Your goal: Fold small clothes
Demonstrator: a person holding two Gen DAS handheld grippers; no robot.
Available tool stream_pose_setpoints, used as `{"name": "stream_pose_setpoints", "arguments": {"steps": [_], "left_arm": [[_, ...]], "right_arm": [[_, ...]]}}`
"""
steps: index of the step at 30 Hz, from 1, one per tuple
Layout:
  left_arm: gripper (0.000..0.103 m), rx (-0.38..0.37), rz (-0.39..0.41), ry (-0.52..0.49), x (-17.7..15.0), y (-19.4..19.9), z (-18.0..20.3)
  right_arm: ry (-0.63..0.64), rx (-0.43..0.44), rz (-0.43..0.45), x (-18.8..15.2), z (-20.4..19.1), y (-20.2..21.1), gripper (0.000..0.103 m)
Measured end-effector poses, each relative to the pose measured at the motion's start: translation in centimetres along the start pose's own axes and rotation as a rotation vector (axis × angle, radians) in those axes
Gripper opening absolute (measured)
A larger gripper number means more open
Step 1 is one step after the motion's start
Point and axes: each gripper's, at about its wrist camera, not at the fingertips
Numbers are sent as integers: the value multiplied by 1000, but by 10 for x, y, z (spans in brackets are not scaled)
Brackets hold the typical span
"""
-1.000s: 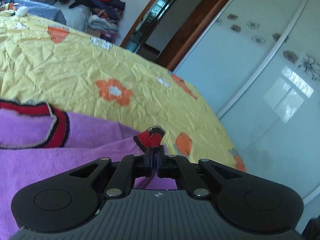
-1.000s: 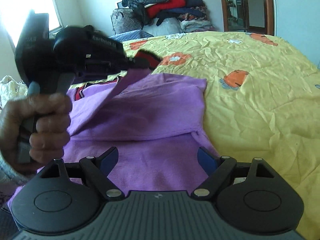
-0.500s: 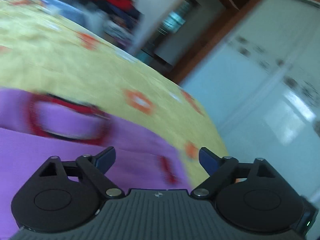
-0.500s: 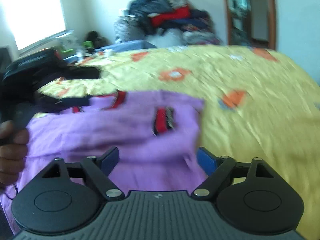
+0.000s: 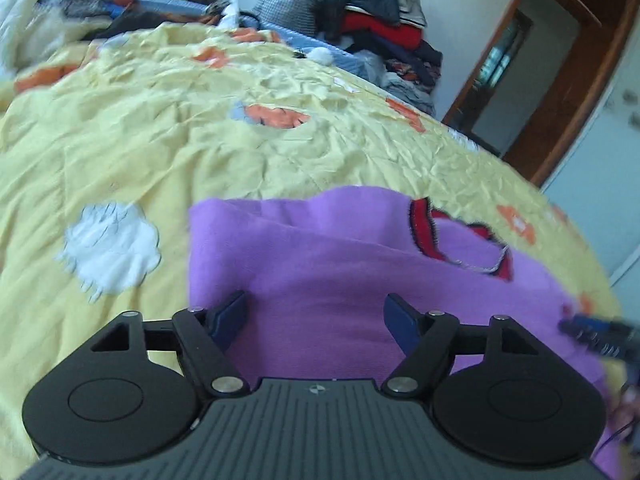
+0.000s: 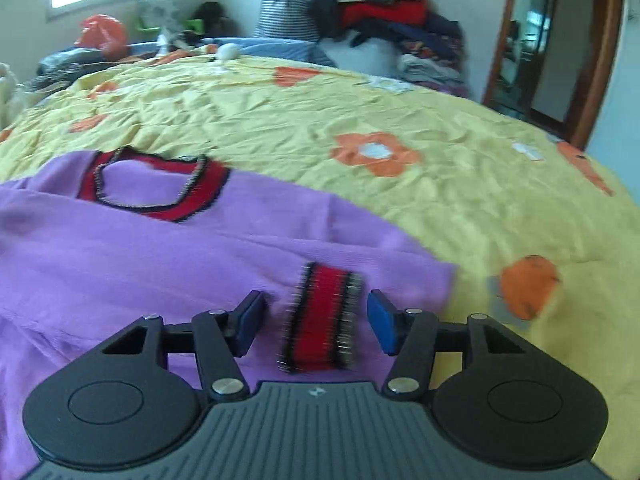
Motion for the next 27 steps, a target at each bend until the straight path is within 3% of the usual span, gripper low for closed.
{"name": "stream_pose_setpoints", "arguments": {"steps": [3,5,6,8,10,11,13,16,18,20,22,24,27], "left_arm": [[89,-104,25,-38,-15,29,14],[90,-142,-1,-87,-31,35,28],[90,-117,-30,-115,-38,32,33],[85,-60,-56,-148,-52,20,33],[84,-39,-39,-153,-56,28,28],[86,-41,-40,-138,-56,38,25],[99,-77,-27,-106,-64,61,15],[100,-148,-99,-87,-88,79,3],[100,-114,-128,-98,-110,86,-1],[101,-107,-106,-158,-126,101,1],[101,-88,-117,-214,-135,114,6],[101,-66,-154,-250,-143,121,5],[101,-55,-141,-193,-155,131,-17]], "right_arm": [[28,90,32,-10,-16,25,56],[84,122,28,-17,-33,28,56],[114,128,15,-22,-40,24,56],[152,54,-38,-28,-42,12,57],[81,69,-42,-29,-28,25,58],[66,72,-31,-31,-23,37,59],[76,72,-23,-44,-18,63,59],[70,151,-48,-77,-14,95,59],[118,156,-107,-105,-20,111,59],[181,142,-100,-132,-24,137,59],[186,163,-173,-148,-20,159,61],[224,115,-212,-158,-18,179,64],[174,53,-183,-158,-8,197,64]]}}
Point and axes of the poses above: each gripper's, at about its wrist camera, not at the fingertips, and y roughly against the way its jaws point, z to its right, x to its top, and after that the axes turned 10 degrees about x, right-handed
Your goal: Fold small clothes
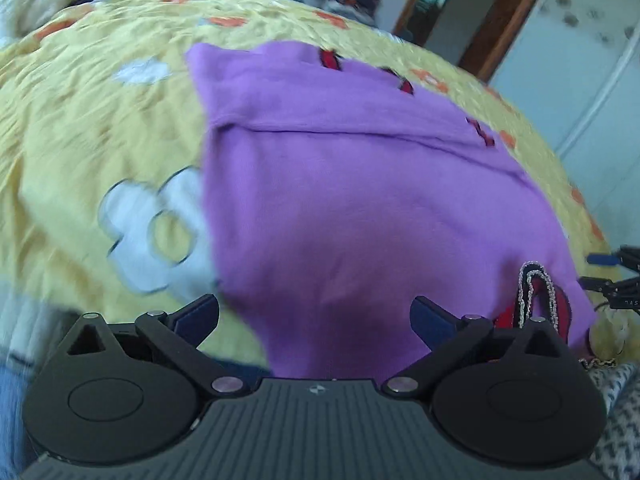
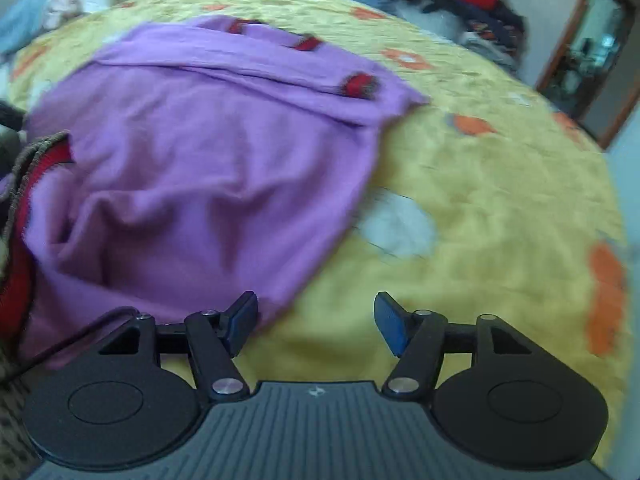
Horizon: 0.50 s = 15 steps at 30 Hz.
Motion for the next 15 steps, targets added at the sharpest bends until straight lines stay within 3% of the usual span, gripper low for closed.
{"name": "stream_pose_setpoints", "arguments": {"steps": [2,6,9,13,15], "left_arm": [[101,15,27,71,-11,4,-17],[101,-121,-10,197,-24,-7,-38],[100,-144,5,186,-26,-12,-36],[96,-217,20,186,-29,-18,-30],[96,-224,29,184,-32,-25,-30]], "right_arm": [[-119,40,65,1,12,4,64],[-364,204,149,0,33,-14,64],[-377,188,150,-1,28,-23,66],[-412,254,184,-9,23,-21,65],[-383,244,197,-13,12,-21,65]]}}
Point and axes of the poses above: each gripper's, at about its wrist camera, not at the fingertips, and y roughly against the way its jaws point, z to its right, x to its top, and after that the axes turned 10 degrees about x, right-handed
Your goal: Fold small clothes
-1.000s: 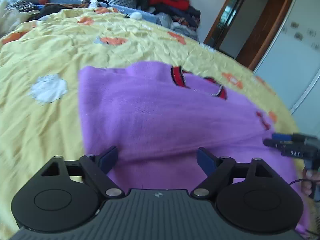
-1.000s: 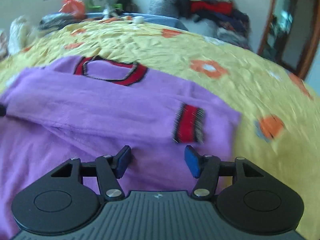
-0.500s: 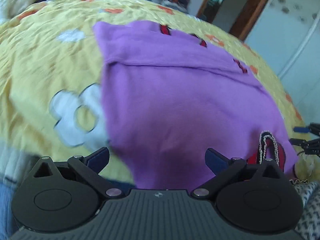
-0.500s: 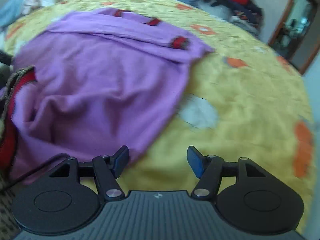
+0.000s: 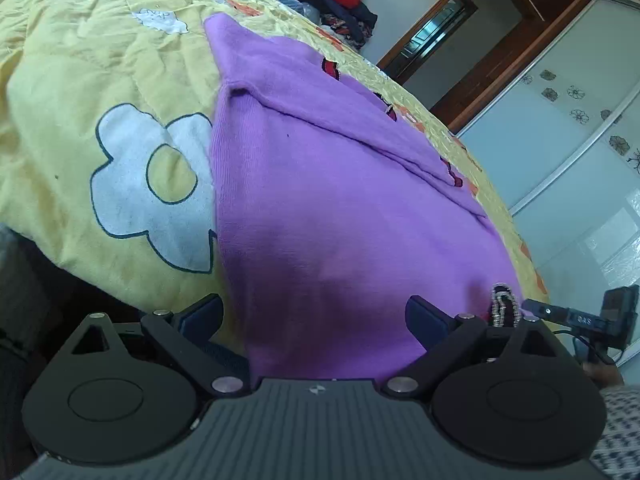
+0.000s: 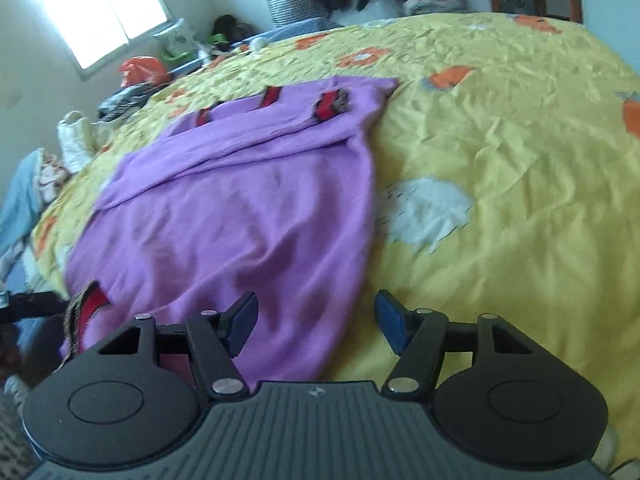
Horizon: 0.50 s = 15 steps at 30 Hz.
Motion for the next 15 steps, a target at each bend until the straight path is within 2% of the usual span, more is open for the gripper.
{"name": "stream_pose_setpoints", "arguments": {"steps": [2,4,6,7,9,11,13,14,15], "left_arm": [[93,-24,13,18,-3,-4,-6],[82,-24,25,8,-5,-5,-8],[47,-6,21,-24,-6,-5,-6],[43,-7,10,-32,-7,-5,-6],[20,-15,20,-45,-9,0,-6],[13,-11,17,-50,-9,7,-6],[7,-31,23,-40,-8,13,-7],[6,-41,27,-36,-7,17,-7],[6,-57,30,-30,-4,20,-5]], "right_arm": [[22,14,-1,-5,-8,-2,65],[41,11,5,-8,-15,-5,65],[60,16,4,-10,-18,-7,65],[59,16,0,-9,-19,-7,65],[54,22,-13,-5,-18,-8,65],[33,27,-13,-4,-16,-8,64],[18,51,-13,-4,-15,-9,39],[18,42,-12,-6,-15,-11,12],[12,41,-3,-7,-16,-11,7]]}}
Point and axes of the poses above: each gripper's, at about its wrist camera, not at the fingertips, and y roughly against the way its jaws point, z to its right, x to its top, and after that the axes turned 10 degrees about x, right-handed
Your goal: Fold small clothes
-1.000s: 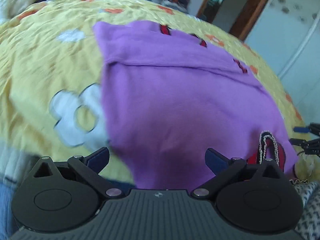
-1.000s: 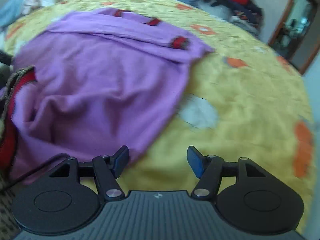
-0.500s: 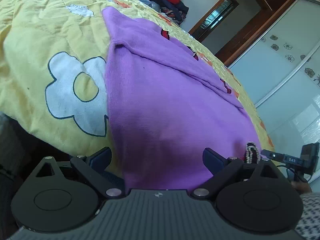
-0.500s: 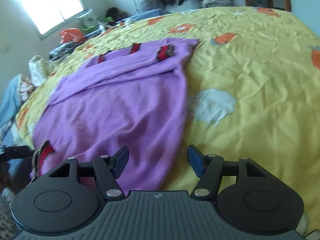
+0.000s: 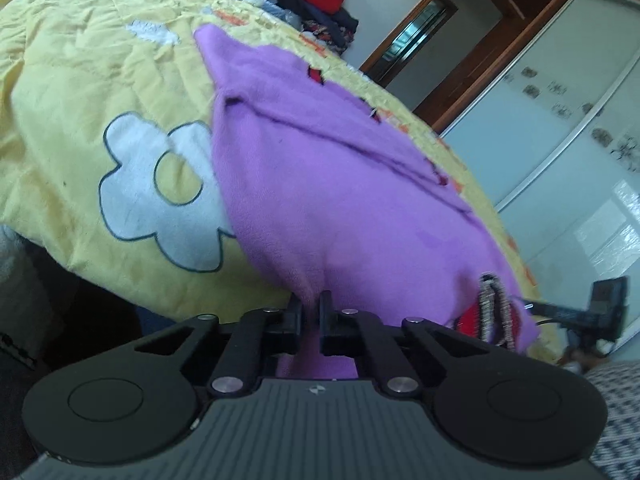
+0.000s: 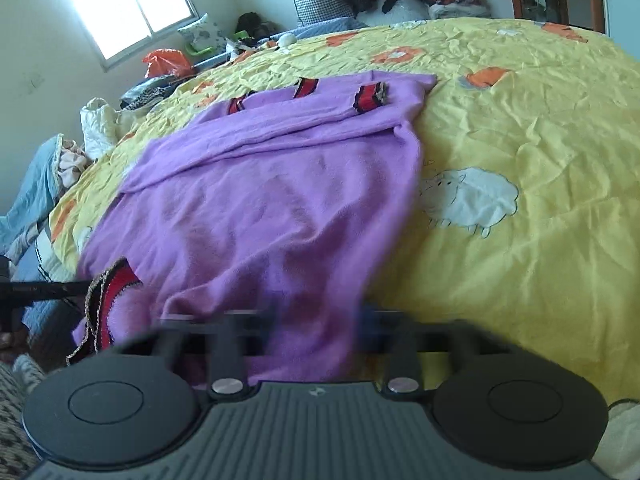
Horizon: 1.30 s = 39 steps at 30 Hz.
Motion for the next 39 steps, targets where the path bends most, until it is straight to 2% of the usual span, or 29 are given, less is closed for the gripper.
{"name": "stream_pose_setpoints", "arguments": {"steps": [6,10,13,17,19,20,21,22,23,25,29,31,32,34,35,36,37,39], "left_arm": [[5,-111,63,35,24,15,11],[1,-131,99,39,49,10,12],[1,-113,124,22,69,4,11],[2,-25,84,-35,80,-3,8],[30,16,50,-51,74,-1,1],[62,7,45,-52,67,1,-3],[89,6,55,-53,58,5,-5],[96,3,58,-59,49,7,-7],[96,4,61,-60,40,8,-10],[95,-11,46,-49,25,6,-16],[95,-139,0,-9,3,-14,-21],[95,-166,-32,21,-4,-27,-21],[88,-172,-30,27,-7,-30,-21],[57,-148,2,15,-12,-29,-20],[11,-143,-5,16,-13,-29,-21],[4,-147,-22,38,-14,-30,-25],[4,-164,-10,56,-15,-27,-29],[4,-164,3,66,-17,-21,-29]], "right_arm": [[-101,140,125,6,9,12,5],[-154,209,194,22,21,12,5],[-167,238,237,43,30,11,5],[-120,173,234,63,41,5,5],[-108,135,230,63,48,4,5],[-123,123,233,61,54,5,5],[-144,121,237,58,61,6,5],[-161,114,241,54,67,7,5],[-175,117,239,51,72,7,5],[-203,155,227,45,76,8,5],[-221,237,206,36,73,7,5],[-222,235,184,34,69,5,5],[-206,219,175,34,65,4,6],[-164,187,158,32,56,5,12],[-146,164,139,31,51,4,38],[-139,154,117,30,48,3,87],[-133,156,120,28,45,4,103],[-97,162,94,26,39,3,103]]}}
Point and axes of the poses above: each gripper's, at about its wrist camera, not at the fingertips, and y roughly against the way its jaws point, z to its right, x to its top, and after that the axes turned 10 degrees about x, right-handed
